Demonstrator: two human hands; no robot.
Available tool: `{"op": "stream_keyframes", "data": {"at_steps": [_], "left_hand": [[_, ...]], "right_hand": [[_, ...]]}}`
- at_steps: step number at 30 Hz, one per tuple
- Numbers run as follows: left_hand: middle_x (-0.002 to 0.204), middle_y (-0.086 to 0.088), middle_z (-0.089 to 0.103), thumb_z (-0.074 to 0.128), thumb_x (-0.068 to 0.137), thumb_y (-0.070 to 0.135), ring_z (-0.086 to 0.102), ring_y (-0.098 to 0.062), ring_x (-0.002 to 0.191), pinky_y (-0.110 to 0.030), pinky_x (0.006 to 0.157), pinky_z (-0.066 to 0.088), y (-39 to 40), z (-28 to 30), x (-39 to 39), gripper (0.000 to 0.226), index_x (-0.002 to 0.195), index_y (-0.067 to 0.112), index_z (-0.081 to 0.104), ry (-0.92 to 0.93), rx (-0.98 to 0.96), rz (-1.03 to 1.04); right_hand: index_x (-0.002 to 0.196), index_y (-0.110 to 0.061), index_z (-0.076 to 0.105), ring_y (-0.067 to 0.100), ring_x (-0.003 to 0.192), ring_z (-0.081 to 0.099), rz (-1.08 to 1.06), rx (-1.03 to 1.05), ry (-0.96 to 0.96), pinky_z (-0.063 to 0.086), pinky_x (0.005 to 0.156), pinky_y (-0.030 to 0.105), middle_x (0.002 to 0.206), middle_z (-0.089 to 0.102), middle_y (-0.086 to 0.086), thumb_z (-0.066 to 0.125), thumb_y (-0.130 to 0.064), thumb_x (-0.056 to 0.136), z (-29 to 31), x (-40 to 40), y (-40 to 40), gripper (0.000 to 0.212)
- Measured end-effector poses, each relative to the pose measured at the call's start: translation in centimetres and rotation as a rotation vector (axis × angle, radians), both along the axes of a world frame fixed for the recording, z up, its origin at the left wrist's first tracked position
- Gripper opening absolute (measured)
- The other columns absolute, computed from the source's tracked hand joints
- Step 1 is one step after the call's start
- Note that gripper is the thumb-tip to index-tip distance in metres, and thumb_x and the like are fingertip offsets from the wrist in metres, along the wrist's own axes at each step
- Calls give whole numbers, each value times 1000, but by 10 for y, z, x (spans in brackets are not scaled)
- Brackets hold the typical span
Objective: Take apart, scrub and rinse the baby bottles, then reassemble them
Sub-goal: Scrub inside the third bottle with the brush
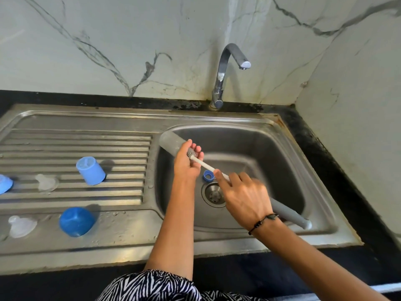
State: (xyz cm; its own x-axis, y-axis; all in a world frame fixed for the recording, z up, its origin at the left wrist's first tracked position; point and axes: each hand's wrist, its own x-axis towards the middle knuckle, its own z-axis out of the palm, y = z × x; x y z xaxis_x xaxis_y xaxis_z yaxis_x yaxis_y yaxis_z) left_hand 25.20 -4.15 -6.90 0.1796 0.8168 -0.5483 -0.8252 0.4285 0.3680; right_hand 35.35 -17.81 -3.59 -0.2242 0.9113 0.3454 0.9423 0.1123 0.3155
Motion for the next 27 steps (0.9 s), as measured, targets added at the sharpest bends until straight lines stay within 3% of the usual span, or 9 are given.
{"op": "stream_keyframes", "data": {"at_steps": [4, 7, 11, 15, 17, 20, 23, 25, 27], "left_hand": [[50, 1, 51, 63, 89, 14, 47, -8, 43, -22, 57, 45, 3, 5, -1, 23, 68, 10, 52, -131, -5, 66], [49, 0, 52, 62, 88, 8, 48, -8, 40, -23, 51, 47, 3, 12, 4, 19, 71, 9, 55, -102, 51, 46], [52, 0, 52, 61, 88, 6, 47, -7, 39, -23, 49, 48, 2, 18, 9, 16, 73, 7, 55, -6, 87, 30], [55, -1, 51, 60, 89, 7, 48, -9, 43, -24, 50, 47, -3, 23, 14, 13, 77, 7, 55, -23, 139, -21], [61, -3, 53, 61, 90, 17, 51, -12, 50, -27, 56, 49, -1, 24, 12, 14, 86, 5, 55, -27, 161, -28], [85, -12, 61, 55, 89, 47, 62, -22, 80, -35, 81, 51, 2, 23, -2, 53, 113, -1, 55, -102, 166, -64], [106, -15, 62, 62, 83, 44, 60, -29, 110, -40, 94, 49, 2, 17, -15, 68, 133, 1, 47, -198, 170, -6], [101, -17, 63, 67, 79, 34, 66, -29, 97, -39, 84, 56, 2, 16, -20, 63, 128, -2, 49, -303, 168, 60], [86, -15, 65, 63, 85, 30, 66, -19, 64, -25, 58, 57, 4, 18, -20, 42, 110, -2, 52, -373, 158, 98]], "right_hand": [[97, -12, 72, 23, 46, 51, 22, 85, 37, 34, 38, 26, 55, 52, 2, 44, -10, 83, -1, 4, 2, 32], [110, -14, 67, 26, 47, 56, -75, -114, 71, 35, 36, 26, 65, 58, 5, 51, -14, 79, 1, 0, 9, 35], [143, -23, 28, 36, 92, 62, -144, -336, 248, 38, 62, 35, 109, 58, 10, 37, -12, 91, 12, -7, 24, 53], [132, -22, 43, 35, 94, 60, -153, -321, 389, 37, 64, 34, 104, 62, 10, 43, -12, 90, 28, -16, 49, 43], [130, -26, 46, 34, 92, 60, -159, -360, 449, 39, 64, 33, 102, 63, 10, 43, -10, 89, 28, -16, 54, 44], [120, -26, 58, 28, 90, 61, -160, -408, 723, 48, 69, 32, 101, 66, 8, 44, -6, 88, 31, -12, 54, 40], [113, -14, 65, -2, 48, 55, -105, -516, 1115, 40, 46, 9, 75, 62, -4, 44, 2, 88, 40, -10, 49, 36], [114, -15, 65, -8, 47, 51, -75, -565, 1077, 37, 44, 7, 76, 61, -10, 46, 1, 88, 42, -13, 43, 36], [116, -24, 64, 10, 74, 63, -45, -524, 974, 49, 66, 20, 97, 69, 1, 47, -4, 87, 36, -17, 35, 39]]}}
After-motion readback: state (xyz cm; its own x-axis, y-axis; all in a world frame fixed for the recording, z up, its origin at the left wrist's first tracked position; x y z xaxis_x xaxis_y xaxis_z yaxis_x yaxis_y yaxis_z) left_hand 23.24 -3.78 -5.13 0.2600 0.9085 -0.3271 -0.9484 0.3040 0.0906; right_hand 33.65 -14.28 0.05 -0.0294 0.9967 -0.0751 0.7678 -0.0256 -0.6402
